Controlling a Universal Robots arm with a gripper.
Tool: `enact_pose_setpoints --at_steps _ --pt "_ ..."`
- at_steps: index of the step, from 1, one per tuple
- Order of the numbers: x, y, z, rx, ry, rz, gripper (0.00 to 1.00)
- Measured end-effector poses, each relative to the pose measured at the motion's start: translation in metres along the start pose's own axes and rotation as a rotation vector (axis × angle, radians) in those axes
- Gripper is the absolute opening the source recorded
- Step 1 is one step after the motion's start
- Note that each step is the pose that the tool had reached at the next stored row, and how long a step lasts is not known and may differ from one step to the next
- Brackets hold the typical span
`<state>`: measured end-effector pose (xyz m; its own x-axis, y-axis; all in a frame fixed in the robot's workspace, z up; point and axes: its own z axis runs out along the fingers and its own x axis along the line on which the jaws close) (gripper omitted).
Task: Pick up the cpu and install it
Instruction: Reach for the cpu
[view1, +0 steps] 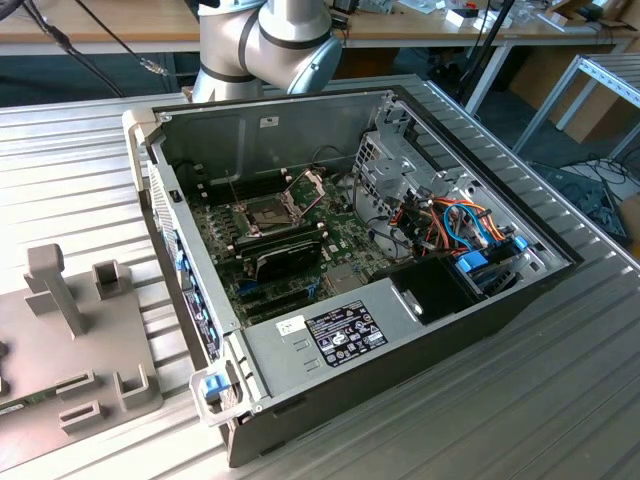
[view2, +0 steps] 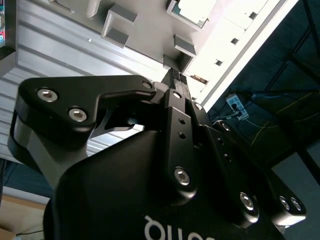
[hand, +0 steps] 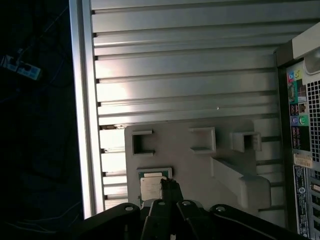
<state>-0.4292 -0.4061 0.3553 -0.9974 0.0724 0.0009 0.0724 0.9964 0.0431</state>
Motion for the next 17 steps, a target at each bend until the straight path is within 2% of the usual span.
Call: enact_pose_setpoints --at_steps 5,10,13,17 --pt "0.0003 -0.0025 0.0022 -0.0001 -0.0001 0.000 0.11" --pt "0.0024 -0.0090 0.0124 0.0001 0.0023 0.000 0.11" --pt "0.0039 -0.0110 0.0164 0.0009 0.0047 0.000 0.11" --pt "0.0062 -0.0128 0.0209 0.0123 0.0128 0.000 0.11"
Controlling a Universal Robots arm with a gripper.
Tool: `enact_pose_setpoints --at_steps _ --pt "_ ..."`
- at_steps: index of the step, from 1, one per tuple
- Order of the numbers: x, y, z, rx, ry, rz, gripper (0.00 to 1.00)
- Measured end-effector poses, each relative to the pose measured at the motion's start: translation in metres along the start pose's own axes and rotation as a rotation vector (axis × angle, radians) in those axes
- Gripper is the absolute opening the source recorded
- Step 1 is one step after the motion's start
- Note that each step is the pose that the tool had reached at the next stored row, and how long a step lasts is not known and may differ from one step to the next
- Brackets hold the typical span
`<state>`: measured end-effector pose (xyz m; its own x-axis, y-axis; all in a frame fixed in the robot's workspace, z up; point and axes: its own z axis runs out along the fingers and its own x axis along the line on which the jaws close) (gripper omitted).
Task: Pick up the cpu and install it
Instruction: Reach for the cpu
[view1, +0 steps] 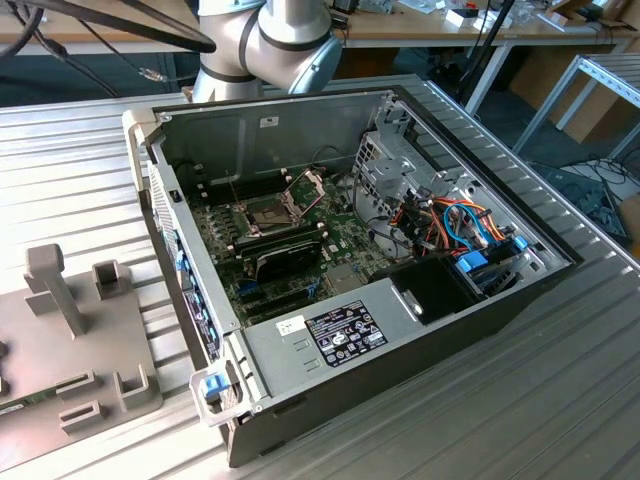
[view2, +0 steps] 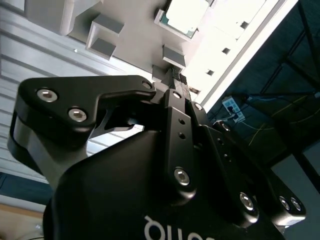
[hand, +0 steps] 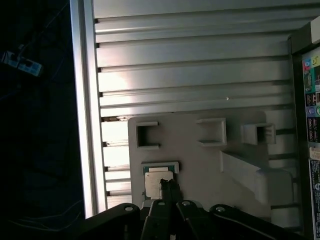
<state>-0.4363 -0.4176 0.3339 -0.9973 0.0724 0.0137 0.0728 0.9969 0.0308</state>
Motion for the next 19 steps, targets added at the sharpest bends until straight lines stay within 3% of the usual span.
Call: enact_pose_setpoints --at_steps 4,8,11,19 --pt "0.0022 -0.0012 0.0044 0.0176 0.0111 0.001 0.11" --pt "0.0033 -0.0021 0.0073 0.0252 0.0171 0.001 0.11" --pt "0.0040 -0.0028 0.0084 0.0368 0.0183 0.001 0.11" --pt "0.0033 -0.0122 0.0113 0.0389 0.0185 0.001 0.11"
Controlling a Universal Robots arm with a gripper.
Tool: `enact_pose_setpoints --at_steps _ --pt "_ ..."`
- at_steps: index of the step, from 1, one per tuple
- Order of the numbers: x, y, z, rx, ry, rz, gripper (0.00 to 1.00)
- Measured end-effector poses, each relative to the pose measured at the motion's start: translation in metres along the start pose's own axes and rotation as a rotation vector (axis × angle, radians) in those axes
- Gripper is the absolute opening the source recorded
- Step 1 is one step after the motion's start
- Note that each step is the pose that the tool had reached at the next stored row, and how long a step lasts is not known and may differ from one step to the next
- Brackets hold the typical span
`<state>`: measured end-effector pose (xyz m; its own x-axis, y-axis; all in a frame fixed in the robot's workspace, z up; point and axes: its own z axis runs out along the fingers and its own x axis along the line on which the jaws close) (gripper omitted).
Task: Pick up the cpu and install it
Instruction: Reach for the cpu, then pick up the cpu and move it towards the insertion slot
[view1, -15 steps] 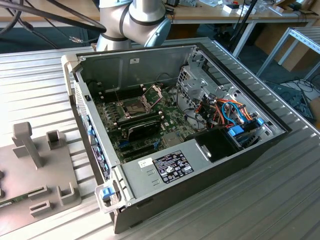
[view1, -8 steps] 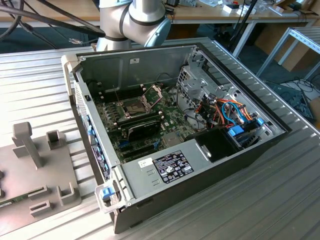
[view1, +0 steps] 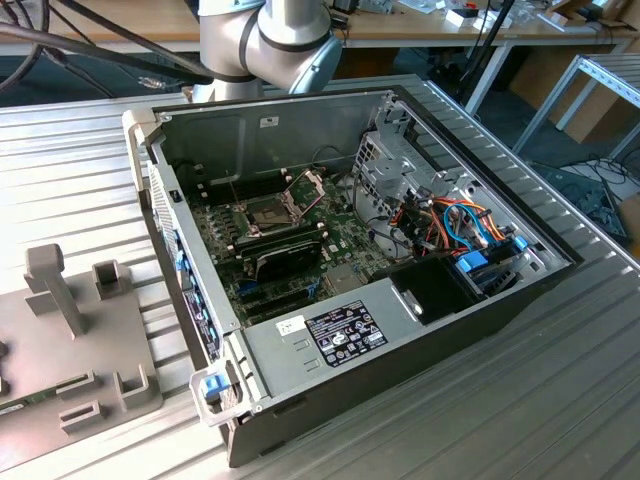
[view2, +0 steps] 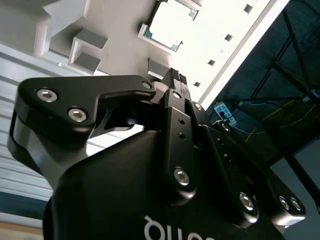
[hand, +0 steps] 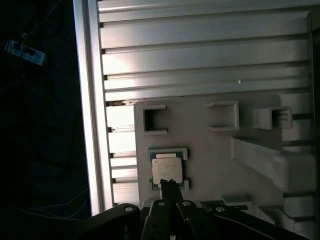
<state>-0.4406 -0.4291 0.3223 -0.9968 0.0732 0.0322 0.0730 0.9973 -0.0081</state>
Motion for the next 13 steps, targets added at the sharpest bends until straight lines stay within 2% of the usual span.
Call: enact_pose_setpoints --at_steps 3,13 --pt "-0.0004 -0.0064 0.0011 -0.0001 0.0000 0.000 0.11" --pt "-0.0005 -0.0082 0.0010 0.0000 0.0001 0.000 0.11"
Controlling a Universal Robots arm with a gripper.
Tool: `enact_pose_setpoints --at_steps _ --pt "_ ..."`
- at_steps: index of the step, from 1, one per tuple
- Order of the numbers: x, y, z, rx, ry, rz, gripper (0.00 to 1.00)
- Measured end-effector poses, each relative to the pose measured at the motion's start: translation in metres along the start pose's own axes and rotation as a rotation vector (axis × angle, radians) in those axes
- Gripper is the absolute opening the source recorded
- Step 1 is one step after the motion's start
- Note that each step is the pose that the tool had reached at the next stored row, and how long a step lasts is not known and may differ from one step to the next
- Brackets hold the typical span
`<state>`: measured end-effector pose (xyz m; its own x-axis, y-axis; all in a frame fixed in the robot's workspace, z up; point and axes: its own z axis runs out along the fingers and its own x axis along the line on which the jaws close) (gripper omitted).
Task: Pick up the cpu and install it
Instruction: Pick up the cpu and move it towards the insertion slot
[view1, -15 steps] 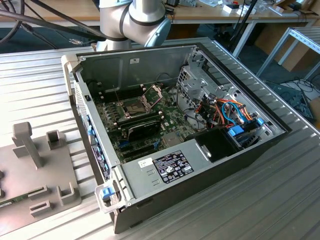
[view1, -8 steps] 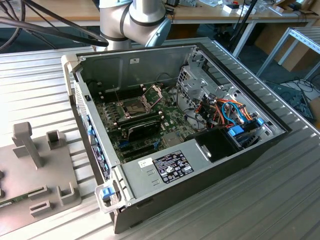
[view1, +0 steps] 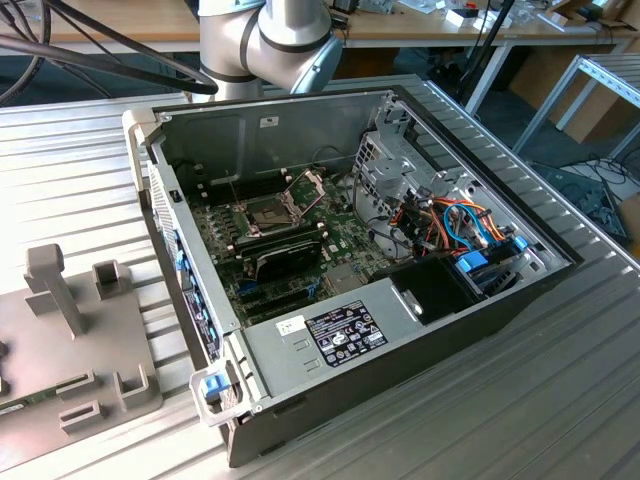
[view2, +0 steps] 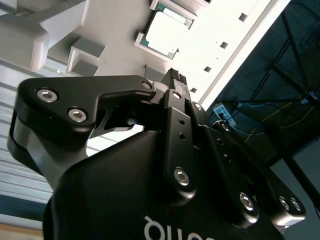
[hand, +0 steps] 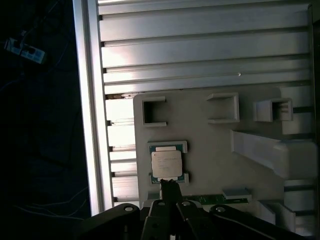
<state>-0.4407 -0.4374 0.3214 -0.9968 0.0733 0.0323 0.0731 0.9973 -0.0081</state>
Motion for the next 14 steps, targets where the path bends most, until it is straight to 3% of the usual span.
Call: enact_pose_setpoints --at_steps 6,11,14 --pt "0.0000 -0.0001 0.0000 0.0000 0.0000 0.000 0.11" --pt "0.0015 -0.0003 0.0000 0.0000 -0.0011 0.000 0.42" --pt "0.0017 -0.0003 0.0001 -0.0001 -0.0012 0.000 0.48"
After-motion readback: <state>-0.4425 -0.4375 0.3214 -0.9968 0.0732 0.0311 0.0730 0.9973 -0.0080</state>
